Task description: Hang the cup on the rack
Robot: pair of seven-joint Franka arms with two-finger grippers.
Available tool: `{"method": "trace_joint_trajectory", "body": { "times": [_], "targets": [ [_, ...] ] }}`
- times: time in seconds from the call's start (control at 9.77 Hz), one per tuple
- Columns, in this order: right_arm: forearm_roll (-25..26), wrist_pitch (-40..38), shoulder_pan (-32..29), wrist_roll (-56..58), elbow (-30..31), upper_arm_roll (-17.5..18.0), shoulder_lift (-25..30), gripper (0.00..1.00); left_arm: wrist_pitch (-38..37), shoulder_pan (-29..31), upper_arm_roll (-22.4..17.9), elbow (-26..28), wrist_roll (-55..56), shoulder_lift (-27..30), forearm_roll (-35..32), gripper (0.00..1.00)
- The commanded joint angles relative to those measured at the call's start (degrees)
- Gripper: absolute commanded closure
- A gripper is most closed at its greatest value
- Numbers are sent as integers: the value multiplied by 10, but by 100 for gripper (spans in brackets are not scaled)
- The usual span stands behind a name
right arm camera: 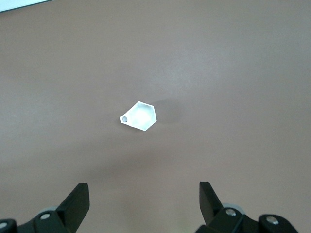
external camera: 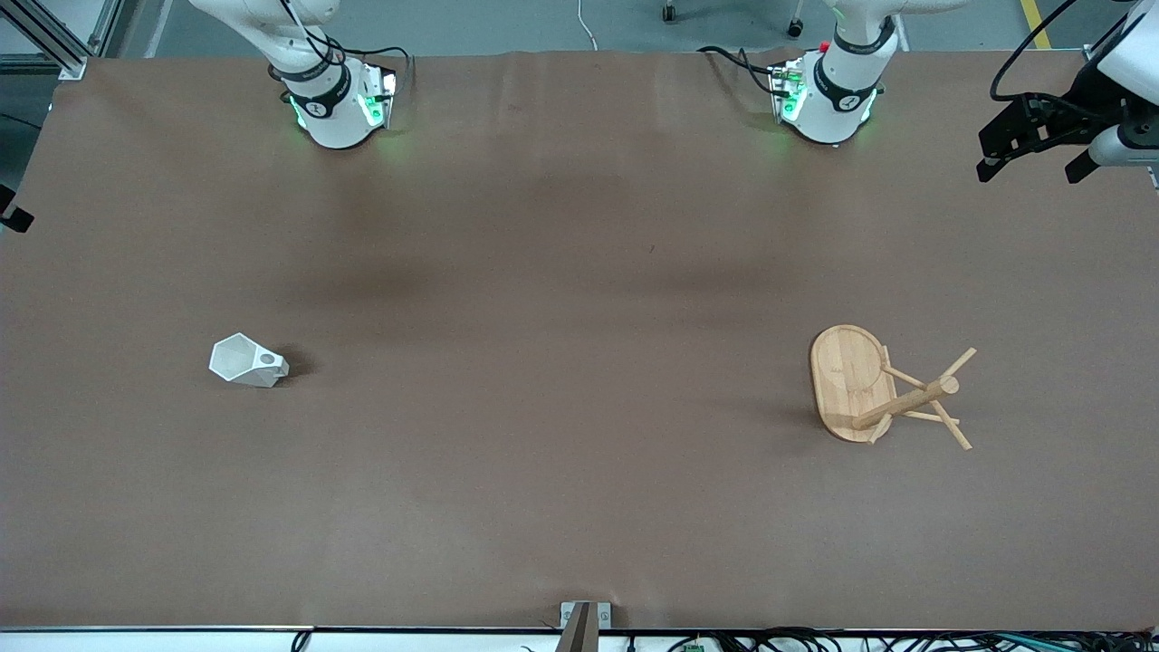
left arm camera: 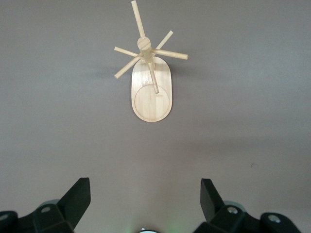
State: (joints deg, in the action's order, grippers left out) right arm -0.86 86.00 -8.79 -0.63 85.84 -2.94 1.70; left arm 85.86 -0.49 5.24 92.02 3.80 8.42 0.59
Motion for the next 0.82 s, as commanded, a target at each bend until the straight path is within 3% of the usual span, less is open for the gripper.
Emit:
{"method": "trace_joint_trajectory", "body": {
  "times": [0.0,0.2,0.72],
  "targets": [
    [6,1,-4,5,6,3,6,0,-8,-3,-3,-28,4,-34,-7,0],
    [6,2,-4,5,6,3,6,0,-10,-2,-7,-61,1,-59,-9,0],
    [2,-17,11,5,6,5,-15,0,-45,-12,1,-54,10,-73,-15,0]
  ]
}}
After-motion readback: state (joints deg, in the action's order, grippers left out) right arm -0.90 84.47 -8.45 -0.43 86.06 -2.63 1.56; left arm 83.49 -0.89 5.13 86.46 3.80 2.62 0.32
